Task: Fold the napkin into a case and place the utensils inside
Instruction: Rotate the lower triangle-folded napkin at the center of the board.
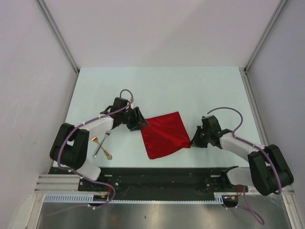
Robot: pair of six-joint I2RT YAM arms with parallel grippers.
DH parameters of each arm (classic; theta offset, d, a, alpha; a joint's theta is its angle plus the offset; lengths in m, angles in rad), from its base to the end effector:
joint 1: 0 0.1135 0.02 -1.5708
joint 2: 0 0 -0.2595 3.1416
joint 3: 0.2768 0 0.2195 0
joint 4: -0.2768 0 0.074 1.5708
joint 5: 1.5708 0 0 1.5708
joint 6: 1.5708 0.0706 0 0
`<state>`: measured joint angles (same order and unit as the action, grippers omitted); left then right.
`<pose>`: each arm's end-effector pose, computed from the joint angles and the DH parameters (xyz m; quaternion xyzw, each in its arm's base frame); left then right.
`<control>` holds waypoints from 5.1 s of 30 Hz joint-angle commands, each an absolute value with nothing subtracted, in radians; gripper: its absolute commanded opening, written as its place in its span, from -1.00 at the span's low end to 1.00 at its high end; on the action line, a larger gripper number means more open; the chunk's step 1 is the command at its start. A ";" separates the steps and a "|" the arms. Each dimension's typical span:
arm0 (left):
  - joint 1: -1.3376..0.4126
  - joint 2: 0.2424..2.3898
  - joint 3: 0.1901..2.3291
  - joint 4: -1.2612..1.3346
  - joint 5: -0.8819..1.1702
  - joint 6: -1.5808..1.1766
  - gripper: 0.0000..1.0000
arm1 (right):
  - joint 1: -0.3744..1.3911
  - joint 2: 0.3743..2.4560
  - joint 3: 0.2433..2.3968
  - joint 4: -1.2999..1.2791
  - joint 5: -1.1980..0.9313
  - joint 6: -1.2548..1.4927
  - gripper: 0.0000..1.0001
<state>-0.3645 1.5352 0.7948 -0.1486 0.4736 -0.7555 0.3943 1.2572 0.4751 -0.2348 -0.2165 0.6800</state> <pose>0.2626 -0.1347 0.1684 -0.1010 0.9139 -0.3600 0.1579 0.1855 0.0936 0.1325 0.1069 0.9507 0.2284 0.1804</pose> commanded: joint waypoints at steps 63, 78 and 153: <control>-0.279 0.945 0.766 -0.472 0.143 -0.698 0.14 | 1.153 1.641 1.095 -0.505 0.195 0.410 0.00; -0.270 0.974 0.719 -0.434 0.216 -0.699 0.13 | 1.192 1.752 1.098 -0.472 0.160 0.370 0.19; -0.354 1.278 0.643 -0.107 0.466 -0.862 0.50 | 0.988 1.513 0.933 -0.439 0.009 0.374 -0.22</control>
